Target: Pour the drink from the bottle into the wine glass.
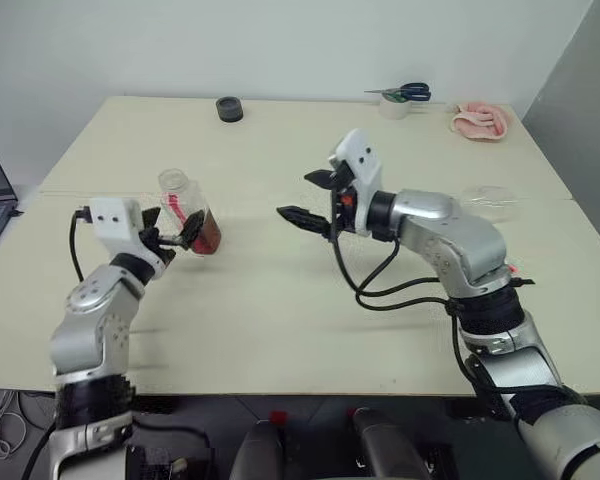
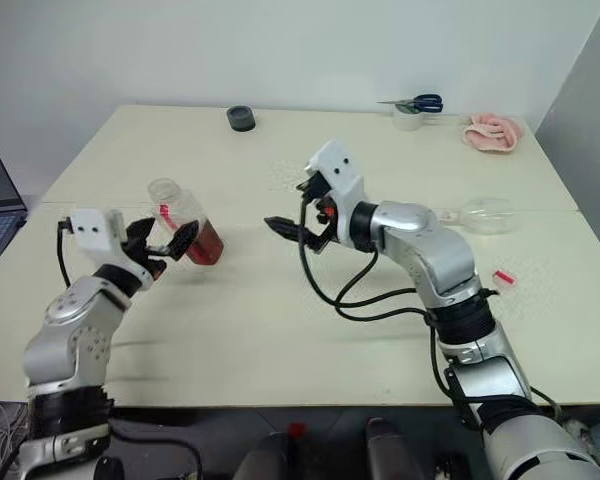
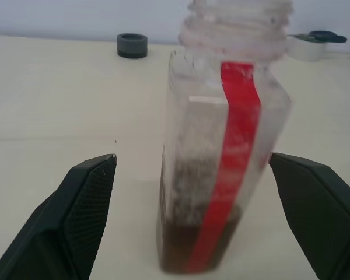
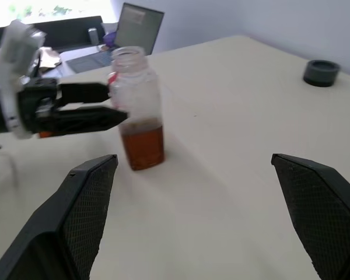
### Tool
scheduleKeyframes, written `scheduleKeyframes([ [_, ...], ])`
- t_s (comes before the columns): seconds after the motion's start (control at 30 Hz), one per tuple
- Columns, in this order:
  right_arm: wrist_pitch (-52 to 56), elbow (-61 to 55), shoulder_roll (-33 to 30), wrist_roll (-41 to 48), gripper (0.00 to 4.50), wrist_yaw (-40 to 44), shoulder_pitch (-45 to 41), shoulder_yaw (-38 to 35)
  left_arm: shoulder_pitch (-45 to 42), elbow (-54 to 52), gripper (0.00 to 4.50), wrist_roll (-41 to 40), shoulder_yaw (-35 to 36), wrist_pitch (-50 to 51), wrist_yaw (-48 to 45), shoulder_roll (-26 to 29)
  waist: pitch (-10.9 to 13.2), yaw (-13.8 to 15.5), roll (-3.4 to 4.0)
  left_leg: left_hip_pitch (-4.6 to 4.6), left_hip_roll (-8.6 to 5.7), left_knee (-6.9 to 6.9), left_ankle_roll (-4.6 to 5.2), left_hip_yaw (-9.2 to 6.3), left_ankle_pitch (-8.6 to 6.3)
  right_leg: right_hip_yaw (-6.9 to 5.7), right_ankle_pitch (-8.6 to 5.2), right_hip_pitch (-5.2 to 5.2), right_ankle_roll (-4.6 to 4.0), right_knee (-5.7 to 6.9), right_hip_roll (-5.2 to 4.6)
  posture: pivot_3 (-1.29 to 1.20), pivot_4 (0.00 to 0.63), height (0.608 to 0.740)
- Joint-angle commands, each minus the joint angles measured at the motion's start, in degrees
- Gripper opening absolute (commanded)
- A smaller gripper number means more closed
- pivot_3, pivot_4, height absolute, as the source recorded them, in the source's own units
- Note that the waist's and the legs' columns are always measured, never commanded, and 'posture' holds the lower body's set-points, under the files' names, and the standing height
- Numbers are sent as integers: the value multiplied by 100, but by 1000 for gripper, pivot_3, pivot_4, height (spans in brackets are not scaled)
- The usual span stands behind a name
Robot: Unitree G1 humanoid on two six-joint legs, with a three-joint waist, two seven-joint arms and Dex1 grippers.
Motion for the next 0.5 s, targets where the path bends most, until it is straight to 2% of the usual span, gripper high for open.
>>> scheduleKeyframes([
  [0.03,-90,-182,-154,104,4500,-36,326,-368,392,-581,4488,-461,266,-47,-291,-59,0,9,0,0,0,0,0,0,0,1,0,0,0,0,0,0,150,740],
  [0.13,52,-195,-200,114,4500,-268,609,-691,824,-876,4488,-709,208,-19,-578,-74,0,11,0,0,0,0,0,1,0,1,-8,0,12,0,2,0,150,740],
  [0.27,240,90,-237,349,4500,-610,992,-1494,1275,-1399,4488,-712,-448,188,-1185,216,0,20,0,6,0,0,0,10,0,13,-17,3,27,-1,7,0,150,740],
  [0.37,120,390,-64,669,4500,-992,1163,-2287,1048,-1617,4488,-584,-1154,313,-1526,413,-1,39,-2,5,-3,0,0,12,0,15,-18,4,28,-3,6,0,150,740],
  [0.5,332,523,289,1529,4500,-1346,1233,-3288,413,-1493,4488,-372,-1887,288,-1686,330,0,4,0,5,2,-1,1,16,0,21,-18,2,28,-1,14,0,150,740],
])
